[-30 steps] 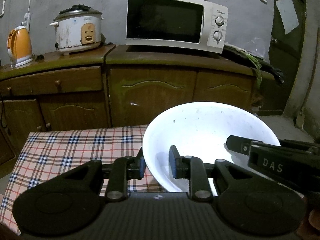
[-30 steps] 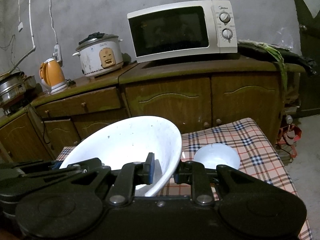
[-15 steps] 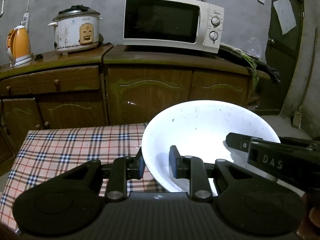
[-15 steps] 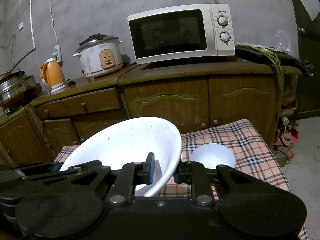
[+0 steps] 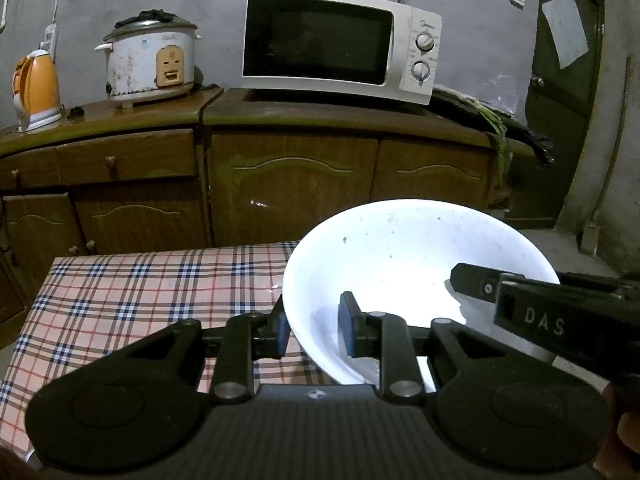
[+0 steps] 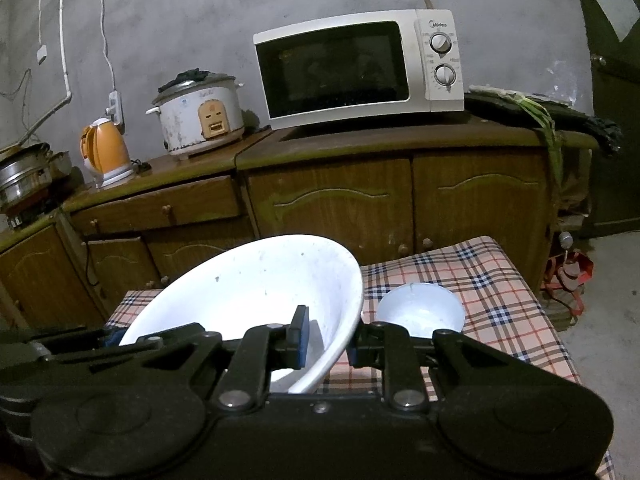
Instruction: Organize plates and bowls
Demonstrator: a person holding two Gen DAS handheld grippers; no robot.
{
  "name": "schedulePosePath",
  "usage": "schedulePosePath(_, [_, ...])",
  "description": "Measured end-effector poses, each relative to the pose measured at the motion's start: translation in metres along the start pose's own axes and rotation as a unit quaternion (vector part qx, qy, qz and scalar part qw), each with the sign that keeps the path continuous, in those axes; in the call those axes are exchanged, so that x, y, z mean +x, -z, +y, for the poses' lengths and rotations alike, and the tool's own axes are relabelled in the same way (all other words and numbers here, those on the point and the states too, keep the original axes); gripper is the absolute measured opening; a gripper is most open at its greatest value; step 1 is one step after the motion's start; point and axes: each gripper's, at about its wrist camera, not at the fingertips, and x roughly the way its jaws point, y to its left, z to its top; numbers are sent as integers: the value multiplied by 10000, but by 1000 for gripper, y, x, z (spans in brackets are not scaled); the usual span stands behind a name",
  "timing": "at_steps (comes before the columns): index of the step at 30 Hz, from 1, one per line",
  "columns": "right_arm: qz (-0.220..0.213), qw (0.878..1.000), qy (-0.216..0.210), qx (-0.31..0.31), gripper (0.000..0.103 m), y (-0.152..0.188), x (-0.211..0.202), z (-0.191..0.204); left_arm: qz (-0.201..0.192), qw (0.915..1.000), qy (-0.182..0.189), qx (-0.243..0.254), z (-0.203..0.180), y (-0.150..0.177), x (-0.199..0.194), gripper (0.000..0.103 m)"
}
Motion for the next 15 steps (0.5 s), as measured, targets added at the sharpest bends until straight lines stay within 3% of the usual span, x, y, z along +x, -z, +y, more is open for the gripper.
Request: schedulePosePath(15, [2,10000,16,12,25,4,-9,-2,8,10000,71,10,-4,8,-8,25])
